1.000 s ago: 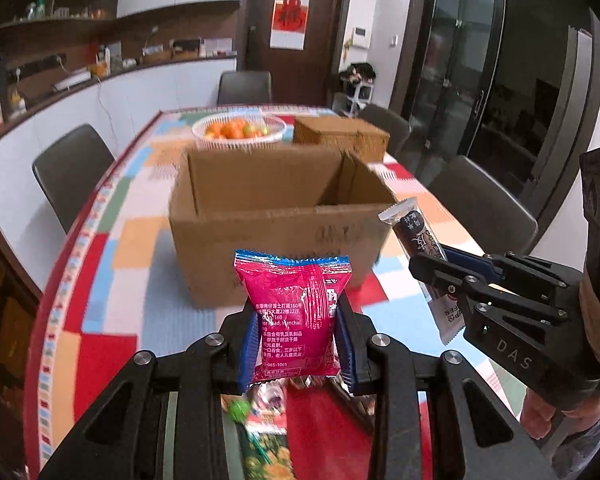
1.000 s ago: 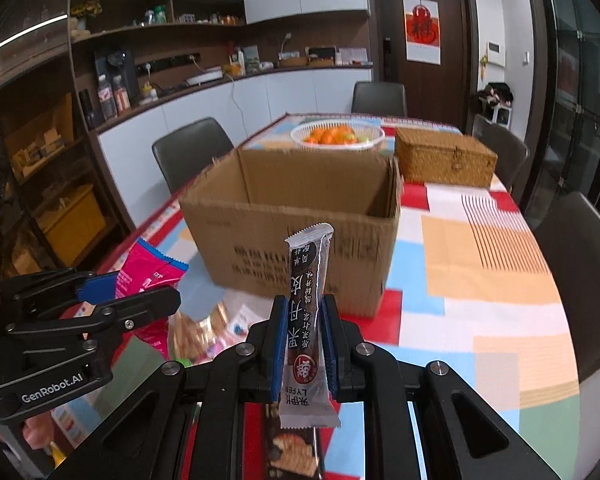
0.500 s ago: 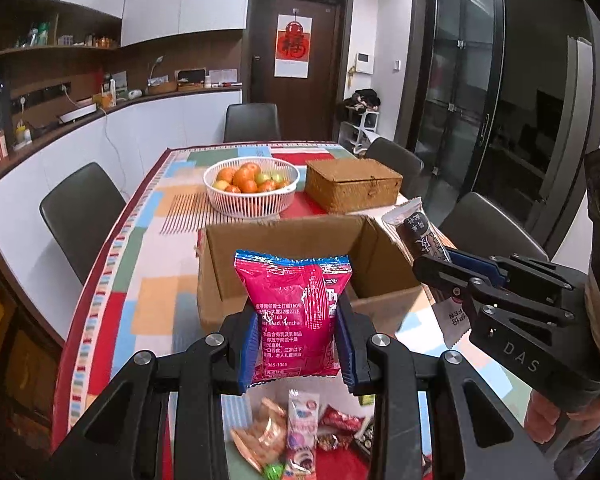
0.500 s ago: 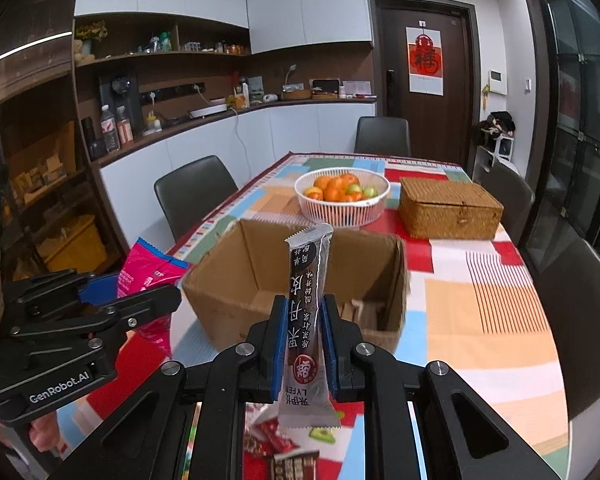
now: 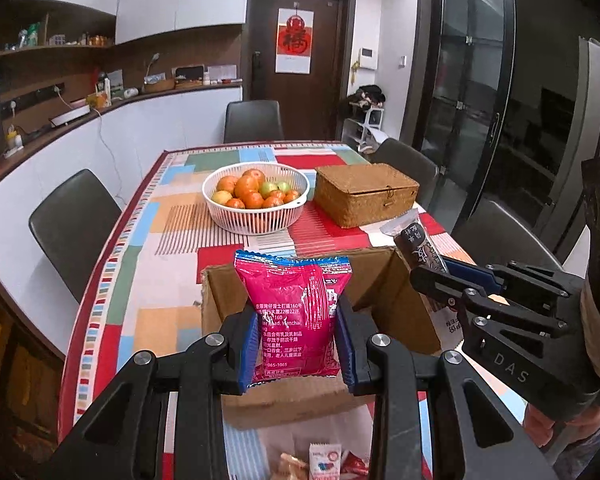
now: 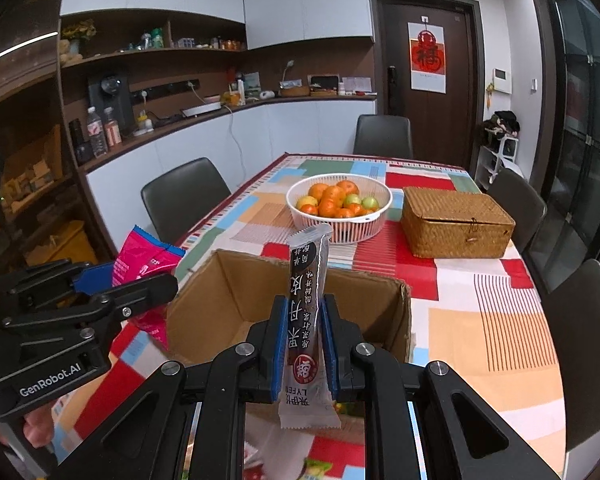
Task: Organize snacks
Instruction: 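Lift the pink bag into the box with the left gripper while the right drops the stick snack in, then move both open grippers back to the remaining snacks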
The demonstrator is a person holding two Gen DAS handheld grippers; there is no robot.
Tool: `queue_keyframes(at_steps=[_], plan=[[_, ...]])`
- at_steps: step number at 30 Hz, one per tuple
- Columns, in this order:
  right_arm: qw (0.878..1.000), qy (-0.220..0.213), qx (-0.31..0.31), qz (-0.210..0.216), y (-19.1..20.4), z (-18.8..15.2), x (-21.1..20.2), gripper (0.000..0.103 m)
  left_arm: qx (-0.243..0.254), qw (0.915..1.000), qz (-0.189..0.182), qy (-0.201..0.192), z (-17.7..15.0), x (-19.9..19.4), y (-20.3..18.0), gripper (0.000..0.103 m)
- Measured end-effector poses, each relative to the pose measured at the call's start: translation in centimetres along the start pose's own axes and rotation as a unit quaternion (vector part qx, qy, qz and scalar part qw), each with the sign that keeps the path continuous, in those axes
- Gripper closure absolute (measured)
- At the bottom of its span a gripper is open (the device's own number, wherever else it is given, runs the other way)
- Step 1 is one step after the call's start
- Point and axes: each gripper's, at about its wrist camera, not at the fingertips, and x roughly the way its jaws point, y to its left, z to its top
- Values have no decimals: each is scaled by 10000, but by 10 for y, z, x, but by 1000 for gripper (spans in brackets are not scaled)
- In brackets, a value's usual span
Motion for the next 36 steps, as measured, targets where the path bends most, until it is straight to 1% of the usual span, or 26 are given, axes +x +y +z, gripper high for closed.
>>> queue_keyframes(at_steps=[4, 6, 7, 8, 9, 10, 12, 14, 20, 25, 36], plan=[[9999, 120, 38, -15, -6, 3, 17, 85, -32, 9999, 24, 130, 6, 22, 2, 69], [9998, 160, 74, -40, -10, 6, 26, 85, 16, 9998, 46, 197, 7, 29, 3, 65], [9998, 181, 107, -44, -12, 7, 30, 83, 9, 9997, 88, 214, 7, 30, 4, 56], [9997, 201, 149, -63, -14, 8, 33, 78, 3, 9997, 113, 197, 5, 30, 4, 52], [9995, 242, 173, -108, -15, 7, 35, 66, 38, 9998, 113, 151, 1, 26, 3, 52], [9993, 224, 211, -209, -17, 6, 35, 64, 68, 9998, 127, 138, -1, 24, 2, 50], [9993, 125, 190, -282, -17, 2, 30, 64, 110, 9997, 180, 127, -8, 18, 0, 49], [9995, 101, 131, -274, -14, -2, 24, 64, 147, 9998, 131, 100, -13, 10, -1, 49], [10000, 8, -2, -97, 0, -17, -1, 64, 180, 9997, 134, 38, -25, -16, -5, 49], [10000, 52, -38, 7, 10, -27, -13, 61, 205, 9996, 215, 10, -36, -37, -3, 48], [9993, 179, -220, 236, 38, -53, -38, 61, 128, 9995, 290, 12, -71, -79, -2, 47]])
